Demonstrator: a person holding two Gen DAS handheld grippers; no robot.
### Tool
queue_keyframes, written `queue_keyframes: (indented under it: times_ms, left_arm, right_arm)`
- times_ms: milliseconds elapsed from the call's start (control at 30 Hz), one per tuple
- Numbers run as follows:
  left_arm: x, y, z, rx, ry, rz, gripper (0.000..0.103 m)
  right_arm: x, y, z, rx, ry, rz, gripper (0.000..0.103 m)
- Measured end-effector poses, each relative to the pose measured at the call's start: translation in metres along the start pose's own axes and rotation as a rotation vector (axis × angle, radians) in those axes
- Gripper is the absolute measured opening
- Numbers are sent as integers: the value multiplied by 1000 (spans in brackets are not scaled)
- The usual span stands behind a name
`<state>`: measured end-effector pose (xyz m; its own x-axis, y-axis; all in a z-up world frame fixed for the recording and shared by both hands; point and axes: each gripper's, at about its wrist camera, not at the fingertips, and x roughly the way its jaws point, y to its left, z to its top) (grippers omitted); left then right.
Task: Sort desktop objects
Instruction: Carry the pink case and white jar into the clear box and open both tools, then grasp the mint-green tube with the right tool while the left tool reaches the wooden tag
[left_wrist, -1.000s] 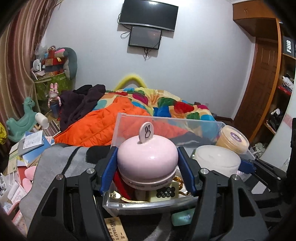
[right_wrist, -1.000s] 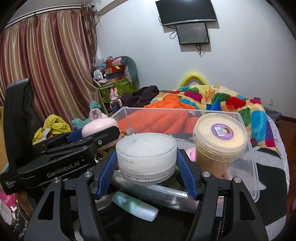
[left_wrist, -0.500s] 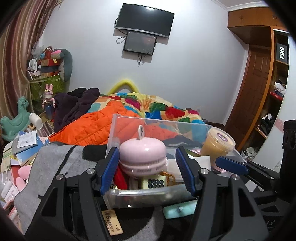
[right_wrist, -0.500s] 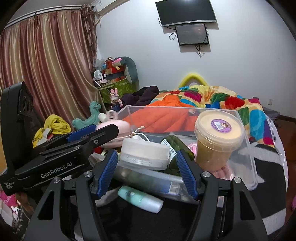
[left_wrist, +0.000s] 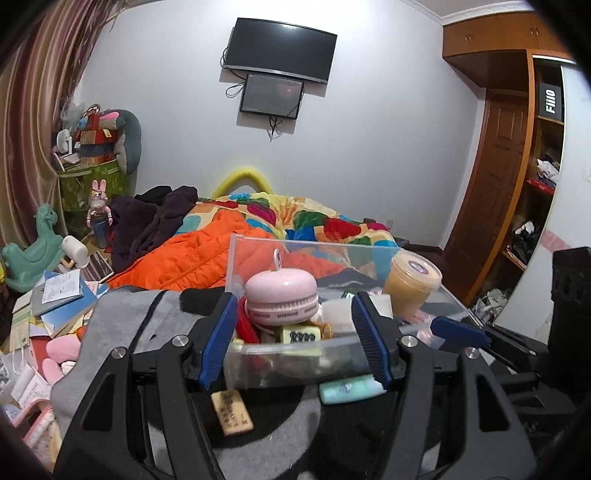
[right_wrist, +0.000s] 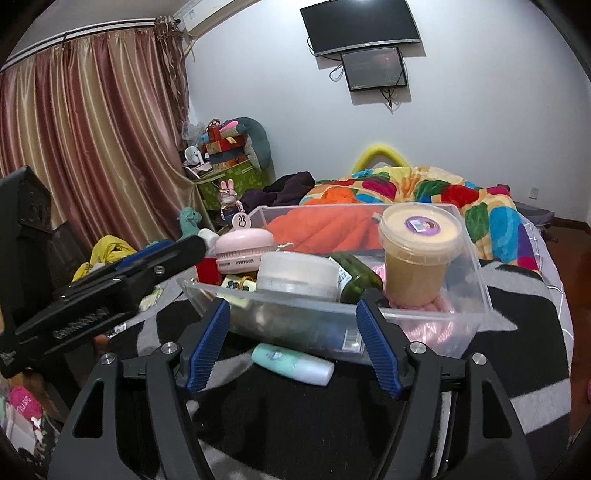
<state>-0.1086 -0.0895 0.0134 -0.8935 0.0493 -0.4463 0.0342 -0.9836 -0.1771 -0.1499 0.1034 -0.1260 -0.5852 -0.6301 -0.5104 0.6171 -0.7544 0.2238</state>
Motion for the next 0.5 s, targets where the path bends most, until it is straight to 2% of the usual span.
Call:
queue_keyframes:
  times_ms: [200, 333, 433, 500]
  left_arm:
    - [-14, 13, -10, 29, 31, 28, 68]
    - [-13, 22, -19, 54, 69, 78, 68]
    - [-11, 27, -31, 78, 97, 124, 68]
    - [-10, 34, -37, 60, 103, 140, 68]
  right_arm:
    - [5, -3, -11, 30, 37, -27, 68]
    - [13, 2, -19, 20, 75, -46, 68]
    - [22, 6, -24, 19, 123, -55, 78]
    - [29, 8, -25, 35, 155, -60, 80]
